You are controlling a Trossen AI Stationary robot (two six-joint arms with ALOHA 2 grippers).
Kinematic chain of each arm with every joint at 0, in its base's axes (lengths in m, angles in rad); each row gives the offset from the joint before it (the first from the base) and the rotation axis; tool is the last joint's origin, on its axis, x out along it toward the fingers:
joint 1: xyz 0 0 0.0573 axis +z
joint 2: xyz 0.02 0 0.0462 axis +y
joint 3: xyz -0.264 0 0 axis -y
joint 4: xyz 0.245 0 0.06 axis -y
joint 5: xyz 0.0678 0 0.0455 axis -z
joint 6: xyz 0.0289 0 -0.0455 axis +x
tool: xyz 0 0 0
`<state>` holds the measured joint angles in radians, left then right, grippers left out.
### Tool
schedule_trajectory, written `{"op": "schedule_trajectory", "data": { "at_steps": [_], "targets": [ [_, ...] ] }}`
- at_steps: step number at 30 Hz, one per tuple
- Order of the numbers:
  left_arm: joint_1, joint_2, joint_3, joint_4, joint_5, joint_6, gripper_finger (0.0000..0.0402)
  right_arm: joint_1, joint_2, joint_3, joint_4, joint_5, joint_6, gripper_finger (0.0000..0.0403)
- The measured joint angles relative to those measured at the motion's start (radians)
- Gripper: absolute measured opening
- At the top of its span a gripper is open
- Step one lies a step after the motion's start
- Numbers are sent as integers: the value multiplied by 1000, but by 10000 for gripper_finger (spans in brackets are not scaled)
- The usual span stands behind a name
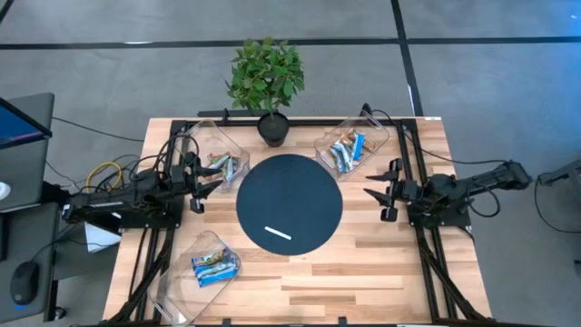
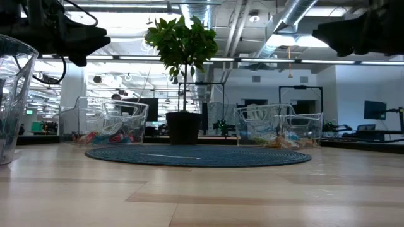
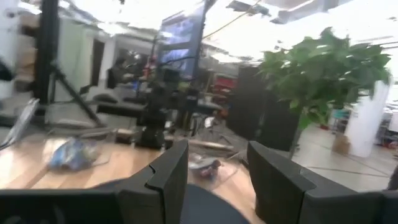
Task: Pick and place Granola Bars by type
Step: Return to Home Position
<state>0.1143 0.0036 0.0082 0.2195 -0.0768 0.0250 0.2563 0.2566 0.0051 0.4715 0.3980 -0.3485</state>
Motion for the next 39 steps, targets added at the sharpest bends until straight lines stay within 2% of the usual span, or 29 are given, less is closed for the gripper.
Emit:
{"op": "schedule_trajectory", "data": {
  "at_steps": [5,10,15,20,26,29,39],
  "targets": [
    [0,0,-1,-17,-14,19,151,-36,-161,0,-220,-121,18,159],
    [0,0,-1,-37,-26,22,151,-57,-257,0,-337,-136,34,159],
    [0,0,-1,-42,-29,33,151,-77,-255,0,-358,-136,10,159],
    [0,0,-2,-50,-29,33,151,-155,-255,0,-360,-148,-13,159],
    [0,0,-2,-59,-29,35,151,-307,-255,0,-390,-358,52,159],
    [0,0,-2,-79,-29,37,151,-355,-255,0,-420,-418,82,159],
    [0,0,-2,-152,-50,86,151,-341,-255,0,-450,-403,90,159]
  ]
}}
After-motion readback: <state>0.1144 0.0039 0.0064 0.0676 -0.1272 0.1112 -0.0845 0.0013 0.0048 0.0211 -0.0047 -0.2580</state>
